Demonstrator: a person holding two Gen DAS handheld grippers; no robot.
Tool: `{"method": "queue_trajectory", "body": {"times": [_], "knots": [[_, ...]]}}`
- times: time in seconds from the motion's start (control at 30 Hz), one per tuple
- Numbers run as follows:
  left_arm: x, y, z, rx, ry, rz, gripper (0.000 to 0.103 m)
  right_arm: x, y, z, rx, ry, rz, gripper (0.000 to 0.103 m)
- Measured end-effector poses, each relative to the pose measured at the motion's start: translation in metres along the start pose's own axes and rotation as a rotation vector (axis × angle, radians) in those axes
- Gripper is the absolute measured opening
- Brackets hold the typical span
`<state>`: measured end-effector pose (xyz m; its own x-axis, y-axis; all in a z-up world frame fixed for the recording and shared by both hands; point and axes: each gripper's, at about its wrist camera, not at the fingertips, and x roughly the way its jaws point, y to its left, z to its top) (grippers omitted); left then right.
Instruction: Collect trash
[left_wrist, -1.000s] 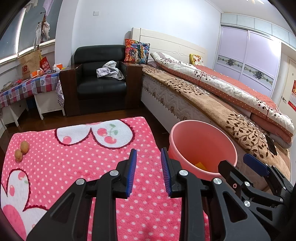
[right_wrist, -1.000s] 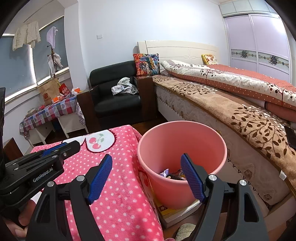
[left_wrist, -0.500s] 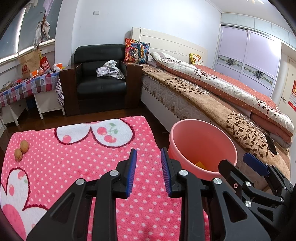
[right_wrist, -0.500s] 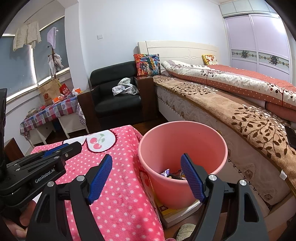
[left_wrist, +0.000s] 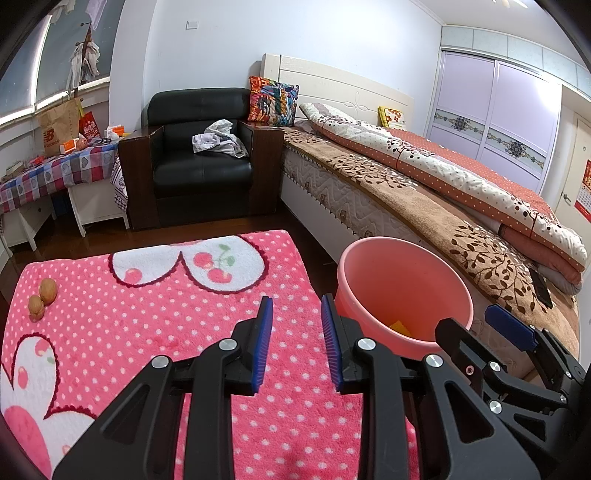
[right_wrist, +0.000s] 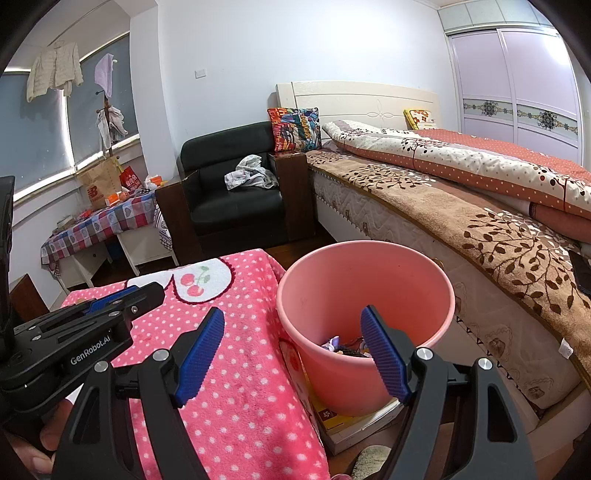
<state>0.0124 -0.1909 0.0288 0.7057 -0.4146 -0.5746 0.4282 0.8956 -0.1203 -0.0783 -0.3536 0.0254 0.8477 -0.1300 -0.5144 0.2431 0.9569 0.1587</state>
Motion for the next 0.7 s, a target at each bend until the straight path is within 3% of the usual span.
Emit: {"method": "queue_trajectory", "body": {"times": [0.7], "knots": [[-0.0008,-0.0004,-0.0009,-0.002,0.001,-0.002,0.027,-0.0003,0.0004,-0.001,0.0,-0.001,0.0,0.075]]}}
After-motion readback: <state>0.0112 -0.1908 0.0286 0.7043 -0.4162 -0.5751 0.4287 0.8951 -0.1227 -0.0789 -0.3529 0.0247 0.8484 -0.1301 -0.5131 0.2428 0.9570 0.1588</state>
